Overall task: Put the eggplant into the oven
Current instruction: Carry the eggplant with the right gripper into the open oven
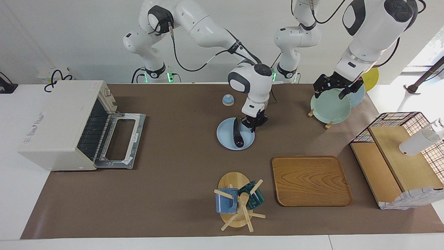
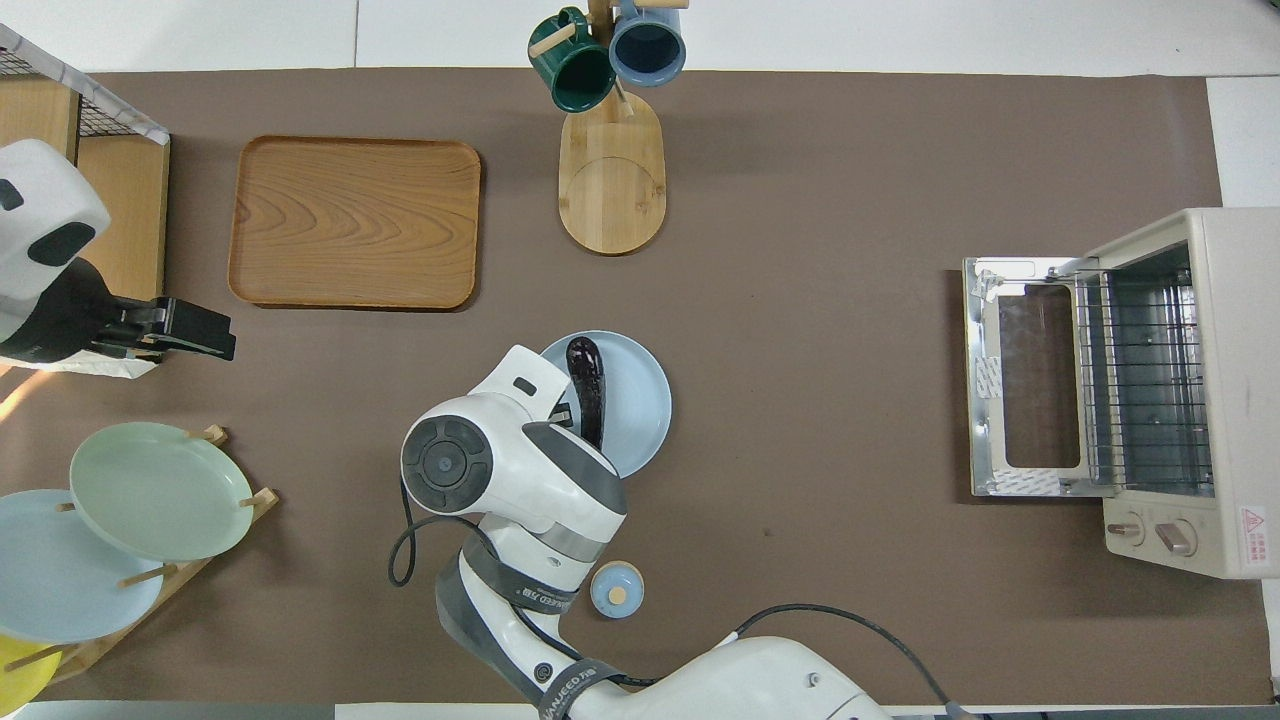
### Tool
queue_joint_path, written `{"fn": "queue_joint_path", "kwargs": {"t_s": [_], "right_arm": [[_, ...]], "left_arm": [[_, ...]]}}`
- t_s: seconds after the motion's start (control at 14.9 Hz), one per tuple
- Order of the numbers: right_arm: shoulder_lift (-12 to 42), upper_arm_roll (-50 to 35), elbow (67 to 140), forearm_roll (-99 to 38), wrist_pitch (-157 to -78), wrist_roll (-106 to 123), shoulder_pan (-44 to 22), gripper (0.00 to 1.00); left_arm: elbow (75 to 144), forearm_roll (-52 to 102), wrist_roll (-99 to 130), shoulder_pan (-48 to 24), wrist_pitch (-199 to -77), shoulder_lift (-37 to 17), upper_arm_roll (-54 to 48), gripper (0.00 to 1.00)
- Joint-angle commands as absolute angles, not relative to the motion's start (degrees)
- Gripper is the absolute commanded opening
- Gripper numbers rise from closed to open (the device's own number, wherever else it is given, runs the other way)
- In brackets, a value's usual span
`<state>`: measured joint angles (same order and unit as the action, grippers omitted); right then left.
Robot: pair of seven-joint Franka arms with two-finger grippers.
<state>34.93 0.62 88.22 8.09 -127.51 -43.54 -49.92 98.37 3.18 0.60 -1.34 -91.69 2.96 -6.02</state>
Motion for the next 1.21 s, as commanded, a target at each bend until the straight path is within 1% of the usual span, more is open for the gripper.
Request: {"fn": "queue_joint_path", "kwargs": {"t_s": [0.0, 0.07, 0.27, 0.4, 0.47, 0.6, 0.74, 0.81, 0.94, 1.07, 1.14], "right_arm": [[34.9, 0.9, 86.8, 12.5, -122.2, -44.2, -50.0, 0.0], [34.5, 0.6, 84.9, 14.1, -118.3, -44.1, -49.5, 0.0], [31.7, 1.1, 84.5, 15.7, -110.3, -42.6, -49.1, 0.0], [28.0, 1.1, 87.2, 16.2, -105.9, -41.4, -46.1, 0.0], [25.8, 1.2, 89.4, 16.3, -105.0, -41.0, -44.7, 0.0], [17.1, 1.1, 99.8, 16.5, -105.9, -37.3, -39.5, 0.0], [8.0, 1.1, 110.6, 16.5, -111.3, -27.7, -32.6, 0.0], [4.7, 1.1, 114.3, 16.5, -112.1, -24.4, -29.1, 0.0], [0.6, 1.1, 119.0, 16.5, -112.3, -19.4, -24.6, 0.0], [-1.8, 1.1, 121.1, 16.5, -112.1, -13.4, -20.1, 0.0], [-2.7, 1.1, 122.2, 16.5, -112.7, -9.0, -16.5, 0.0]], "left_arm": [[97.0, 2.0, 0.4, -0.7, -93.2, 1.4, -6.2, 1.0], [96.4, 2.1, 0.3, -0.3, -92.9, 1.3, -6.2, 1.0], [96.7, 2.0, 0.2, -0.4, -92.8, 1.6, -6.5, 1.0], [96.7, 1.9, -0.3, 0.7, -93.1, 1.6, -7.0, 1.0], [96.6, 1.9, -1.7, 1.1, -93.3, 1.5, -7.3, 1.0], [96.5, 0.7, -3.7, 1.2, -94.0, 1.5, -6.9, 1.0], [96.5, 0.7, -3.4, 1.2, -93.9, 1.5, -6.7, 1.0], [96.5, 0.6, -3.3, 1.1, -93.9, 1.5, -6.6, 1.0], [96.5, 0.6, -2.7, 1.2, -93.9, 1.6, -6.2, 1.0], [96.5, 0.6, 0.1, 1.1, -94.0, 1.6, -6.2, 1.0], [96.5, 0.6, 1.1, 1.1, -94.0, 1.6, -6.2, 1.0]]}}
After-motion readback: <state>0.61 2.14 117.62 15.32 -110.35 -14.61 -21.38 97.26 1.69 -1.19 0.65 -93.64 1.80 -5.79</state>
